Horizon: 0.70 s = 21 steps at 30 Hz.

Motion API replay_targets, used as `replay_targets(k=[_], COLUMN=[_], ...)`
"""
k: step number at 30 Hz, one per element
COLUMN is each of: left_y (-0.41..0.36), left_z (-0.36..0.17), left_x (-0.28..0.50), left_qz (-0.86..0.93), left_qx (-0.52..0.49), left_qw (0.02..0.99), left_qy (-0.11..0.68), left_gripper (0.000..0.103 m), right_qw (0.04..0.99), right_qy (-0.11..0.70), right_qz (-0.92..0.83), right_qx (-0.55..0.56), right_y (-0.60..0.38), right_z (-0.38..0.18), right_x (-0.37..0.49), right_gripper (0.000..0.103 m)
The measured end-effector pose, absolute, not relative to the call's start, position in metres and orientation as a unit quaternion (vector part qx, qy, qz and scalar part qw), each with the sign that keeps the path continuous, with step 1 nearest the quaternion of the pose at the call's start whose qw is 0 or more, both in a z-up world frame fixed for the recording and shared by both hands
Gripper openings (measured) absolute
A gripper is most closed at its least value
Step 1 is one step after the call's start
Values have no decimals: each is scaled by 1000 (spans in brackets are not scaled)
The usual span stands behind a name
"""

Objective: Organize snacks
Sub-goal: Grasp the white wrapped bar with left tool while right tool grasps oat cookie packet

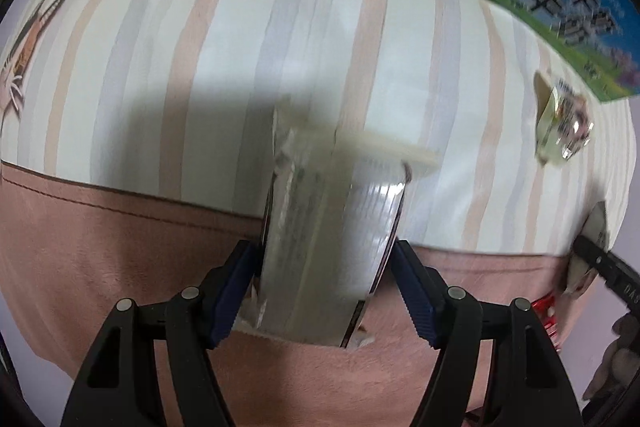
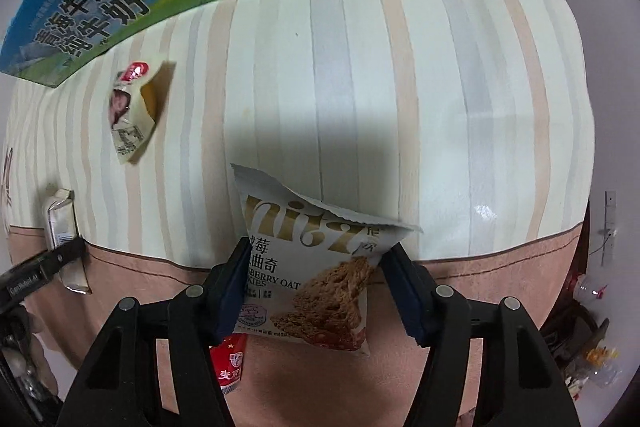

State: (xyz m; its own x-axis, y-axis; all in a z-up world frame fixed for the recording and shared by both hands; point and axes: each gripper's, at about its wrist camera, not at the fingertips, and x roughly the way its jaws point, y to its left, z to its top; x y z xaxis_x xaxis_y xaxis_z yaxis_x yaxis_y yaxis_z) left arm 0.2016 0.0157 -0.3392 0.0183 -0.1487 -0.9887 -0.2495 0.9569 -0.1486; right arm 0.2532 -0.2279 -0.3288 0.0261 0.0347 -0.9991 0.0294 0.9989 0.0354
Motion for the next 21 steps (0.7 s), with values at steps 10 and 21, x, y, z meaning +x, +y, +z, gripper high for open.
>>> replay_targets(k=[10,21], left_y=[11,28], left_z=[-370,-382], left_x=[220,214], left_qz=[19,28], left_qx=[-171,-207], left_qw=[691,695], left_qy=[702,688], left_gripper=[100,103], right_qw=[703,685], right_qy=[706,718], right_qz=[-16,2], right_qx=[86,123], right_y=[-256,-270], right_z=[-359,-376], right_x=[251,261], right_gripper=[97,100])
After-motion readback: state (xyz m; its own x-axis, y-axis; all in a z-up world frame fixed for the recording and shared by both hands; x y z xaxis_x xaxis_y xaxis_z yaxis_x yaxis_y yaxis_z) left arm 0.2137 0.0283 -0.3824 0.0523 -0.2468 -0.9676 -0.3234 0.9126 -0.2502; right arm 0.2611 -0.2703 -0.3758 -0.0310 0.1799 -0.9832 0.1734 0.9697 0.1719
